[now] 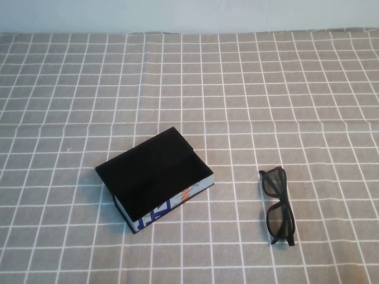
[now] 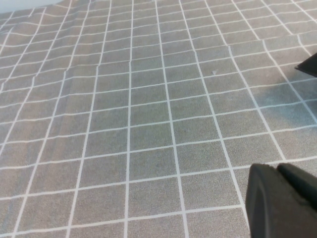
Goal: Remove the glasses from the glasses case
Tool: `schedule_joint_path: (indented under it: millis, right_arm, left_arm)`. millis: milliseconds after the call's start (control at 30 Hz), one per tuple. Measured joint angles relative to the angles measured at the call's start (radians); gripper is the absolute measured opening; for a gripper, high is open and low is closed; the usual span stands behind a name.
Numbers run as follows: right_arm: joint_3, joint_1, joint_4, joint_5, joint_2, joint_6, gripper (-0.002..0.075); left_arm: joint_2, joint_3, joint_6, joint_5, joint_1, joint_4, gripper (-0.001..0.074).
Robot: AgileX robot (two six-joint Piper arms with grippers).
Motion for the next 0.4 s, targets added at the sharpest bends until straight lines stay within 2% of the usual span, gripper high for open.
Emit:
schedule_joint_path:
  millis: [400]
  right_arm:
    - [0.000, 0.000, 0.006, 0.000, 0.000, 0.000, -0.0018]
  left_arm:
    - [0.000, 0.000, 0.000, 0.000, 0.000, 0.000, -0.0004]
